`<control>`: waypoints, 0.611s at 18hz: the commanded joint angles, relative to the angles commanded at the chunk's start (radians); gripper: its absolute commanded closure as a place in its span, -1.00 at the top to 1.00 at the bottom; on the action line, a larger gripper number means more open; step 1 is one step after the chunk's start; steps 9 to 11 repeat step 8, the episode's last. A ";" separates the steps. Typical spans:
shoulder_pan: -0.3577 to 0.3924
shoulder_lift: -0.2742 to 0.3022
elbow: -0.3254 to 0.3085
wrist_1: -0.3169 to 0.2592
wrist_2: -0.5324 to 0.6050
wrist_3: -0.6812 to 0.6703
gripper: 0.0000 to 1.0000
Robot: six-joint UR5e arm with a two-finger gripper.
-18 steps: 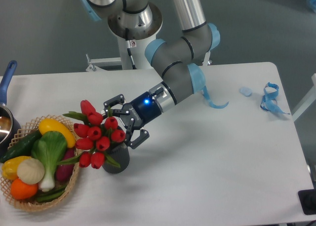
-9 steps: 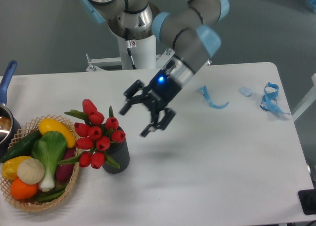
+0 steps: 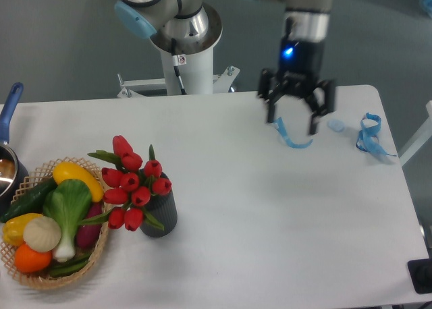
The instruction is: Insert the flowers into the vase
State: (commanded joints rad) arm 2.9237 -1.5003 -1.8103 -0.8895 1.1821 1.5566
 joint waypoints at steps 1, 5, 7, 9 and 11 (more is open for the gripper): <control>0.003 0.000 0.011 -0.020 0.043 0.058 1.00; 0.034 0.015 0.025 -0.118 0.071 0.273 1.00; 0.049 0.018 0.029 -0.155 0.070 0.327 1.00; 0.051 0.021 0.029 -0.158 0.071 0.332 1.00; 0.051 0.021 0.029 -0.158 0.071 0.332 1.00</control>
